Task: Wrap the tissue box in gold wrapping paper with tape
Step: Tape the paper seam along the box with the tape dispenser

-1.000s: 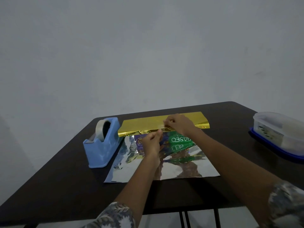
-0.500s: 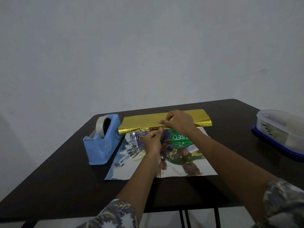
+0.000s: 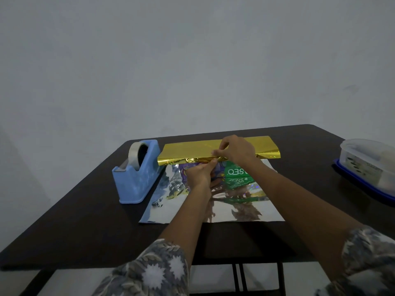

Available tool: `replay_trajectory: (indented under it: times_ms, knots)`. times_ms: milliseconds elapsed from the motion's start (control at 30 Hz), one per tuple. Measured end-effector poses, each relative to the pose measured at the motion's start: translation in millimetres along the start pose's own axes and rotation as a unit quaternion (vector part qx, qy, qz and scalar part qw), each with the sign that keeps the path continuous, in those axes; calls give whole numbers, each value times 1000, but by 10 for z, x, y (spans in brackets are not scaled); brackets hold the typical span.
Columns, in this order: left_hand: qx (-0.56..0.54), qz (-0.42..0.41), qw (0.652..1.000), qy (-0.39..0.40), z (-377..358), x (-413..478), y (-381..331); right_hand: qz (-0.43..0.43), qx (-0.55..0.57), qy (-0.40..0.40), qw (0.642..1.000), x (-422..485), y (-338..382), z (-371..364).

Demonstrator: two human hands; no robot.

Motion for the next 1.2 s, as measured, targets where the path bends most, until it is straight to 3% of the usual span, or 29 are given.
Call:
replay_trajectory:
  times_ms: [267, 400, 600, 767, 967, 1033, 1100, 1133, 1200]
  knots:
    - [45, -21, 996, -73, 61, -10, -11, 17, -18, 5, 1000, -42, 36, 1]
    - [147, -55, 982, -108, 105, 109, 63, 18, -14, -4, 1000, -58, 45, -8]
    - [240, -68, 966, -70, 92, 57, -20, 3, 2, -7, 1000, -32, 17, -38]
    - [229, -114, 965, -58, 99, 115, 51, 0, 14, -15, 1000, -35, 4, -33]
    - [217, -75, 972, -45, 102, 180, 58, 4, 12, -18, 1000, -34, 16, -41]
    - [202, -46, 978, -6, 99, 211, 76, 4, 24, -18, 1000, -50, 10, -41]
    - [182, -61, 979, 65, 102, 138, -53, 24, 112, -59, 992, -113, -3, 40]
    - [199, -101, 968, 115, 112, 60, -163, 43, 167, -91, 981, -174, -11, 122]
    - [296, -209, 897, 253, 179, -225, -353, 80, 236, -138, 959, -321, -55, 299]
Point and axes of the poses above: each hand's wrist, its own x-axis towards the middle knuckle, its own z-axis out of the back of the hand, y = z × x, the point moved 5 cm from there along x, towards the middle knuckle, and after that the axes turned 7 degrees about -z, right-handed, at the moved point
